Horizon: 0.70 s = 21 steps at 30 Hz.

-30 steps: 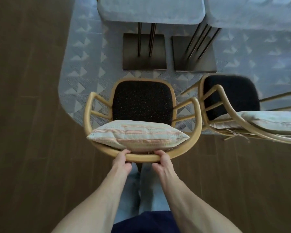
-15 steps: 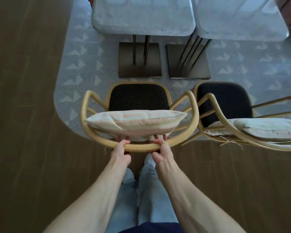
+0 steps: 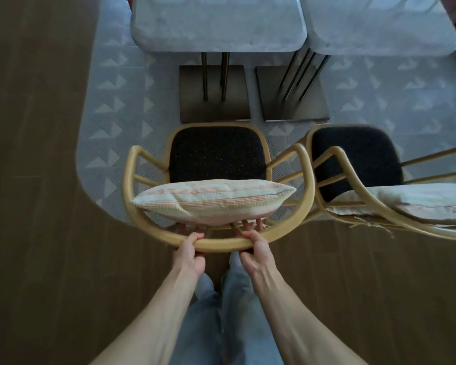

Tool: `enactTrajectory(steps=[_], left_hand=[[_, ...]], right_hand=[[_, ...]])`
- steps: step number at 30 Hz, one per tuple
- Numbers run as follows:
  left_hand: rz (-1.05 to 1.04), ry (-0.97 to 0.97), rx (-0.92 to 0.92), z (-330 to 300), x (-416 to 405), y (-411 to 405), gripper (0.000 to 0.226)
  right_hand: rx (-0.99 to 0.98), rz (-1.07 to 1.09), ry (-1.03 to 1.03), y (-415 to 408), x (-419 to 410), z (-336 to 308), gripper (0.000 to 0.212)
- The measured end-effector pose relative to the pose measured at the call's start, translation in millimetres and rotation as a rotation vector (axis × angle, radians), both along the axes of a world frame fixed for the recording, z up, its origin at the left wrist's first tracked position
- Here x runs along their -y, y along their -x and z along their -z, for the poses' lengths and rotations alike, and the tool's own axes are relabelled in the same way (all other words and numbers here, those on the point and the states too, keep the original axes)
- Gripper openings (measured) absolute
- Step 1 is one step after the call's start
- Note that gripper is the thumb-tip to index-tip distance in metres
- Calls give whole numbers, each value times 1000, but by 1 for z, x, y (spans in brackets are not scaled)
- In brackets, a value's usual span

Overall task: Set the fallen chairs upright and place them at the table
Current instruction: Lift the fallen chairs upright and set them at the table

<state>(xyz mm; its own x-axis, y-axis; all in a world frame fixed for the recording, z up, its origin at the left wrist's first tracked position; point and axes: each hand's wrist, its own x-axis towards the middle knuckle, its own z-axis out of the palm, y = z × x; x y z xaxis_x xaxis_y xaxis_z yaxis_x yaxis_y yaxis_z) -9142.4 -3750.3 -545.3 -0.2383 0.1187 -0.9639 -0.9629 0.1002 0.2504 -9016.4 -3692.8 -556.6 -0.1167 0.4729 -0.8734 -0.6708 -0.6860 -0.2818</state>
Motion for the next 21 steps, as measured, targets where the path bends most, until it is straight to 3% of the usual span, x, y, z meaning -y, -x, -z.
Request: enactTrajectory(steps=[5,14,21], left_hand=[[10,-30,-41,10,-43,25,58],[37,-108,-64,8,-116,64,23],[103,-123,-52,20,-141,58,29]], right_hand=[[5,-8,20,27,-47,4,73],[-32,18,5,69,-124,-5,68],[33,4,-13,65,-152,-7,68]])
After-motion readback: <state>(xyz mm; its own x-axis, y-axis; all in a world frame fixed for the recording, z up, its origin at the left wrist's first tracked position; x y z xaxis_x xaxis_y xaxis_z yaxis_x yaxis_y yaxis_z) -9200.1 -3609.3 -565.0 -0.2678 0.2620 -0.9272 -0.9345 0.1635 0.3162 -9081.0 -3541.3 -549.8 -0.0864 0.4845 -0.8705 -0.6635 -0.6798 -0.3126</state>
